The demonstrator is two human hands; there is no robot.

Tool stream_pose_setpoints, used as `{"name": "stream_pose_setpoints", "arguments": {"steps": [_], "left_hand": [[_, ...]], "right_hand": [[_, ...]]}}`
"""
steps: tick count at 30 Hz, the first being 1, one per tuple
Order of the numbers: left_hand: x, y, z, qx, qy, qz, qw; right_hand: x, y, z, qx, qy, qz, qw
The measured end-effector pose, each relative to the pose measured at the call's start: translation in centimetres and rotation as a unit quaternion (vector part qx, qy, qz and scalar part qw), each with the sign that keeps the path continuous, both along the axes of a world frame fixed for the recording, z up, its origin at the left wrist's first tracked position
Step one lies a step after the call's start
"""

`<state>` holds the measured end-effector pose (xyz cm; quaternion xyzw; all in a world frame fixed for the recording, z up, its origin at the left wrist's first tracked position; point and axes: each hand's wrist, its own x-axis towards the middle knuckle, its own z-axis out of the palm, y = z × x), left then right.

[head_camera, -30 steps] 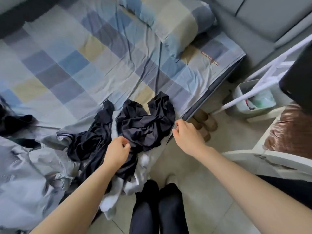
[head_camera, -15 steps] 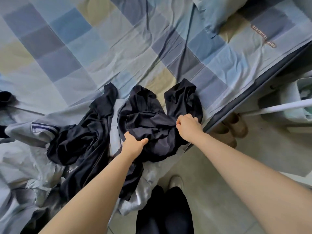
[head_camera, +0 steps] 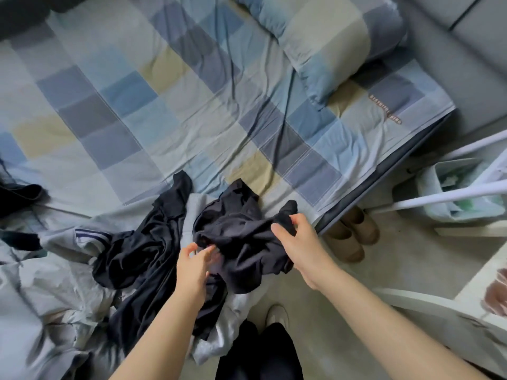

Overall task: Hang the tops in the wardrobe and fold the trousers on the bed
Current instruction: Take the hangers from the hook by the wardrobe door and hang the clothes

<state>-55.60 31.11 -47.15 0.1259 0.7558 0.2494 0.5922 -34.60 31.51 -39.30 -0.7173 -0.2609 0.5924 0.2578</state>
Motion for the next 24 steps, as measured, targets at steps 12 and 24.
{"name": "stream_pose_setpoints", "arguments": {"steps": [12,24], "left_hand": [[2.4,-3.7,20.3,0.245,0.083,-0.318,0.912],[4.0,-4.6,38.0,0.353,-0.05,-0.31,0.882]], "right_hand": [[-0.1,-1.7,28.4,0.27,-0.019,-0.145,0.952],[5.1,-12.4,37.9,0.312,-0.071,-0.267,0.909]]}}
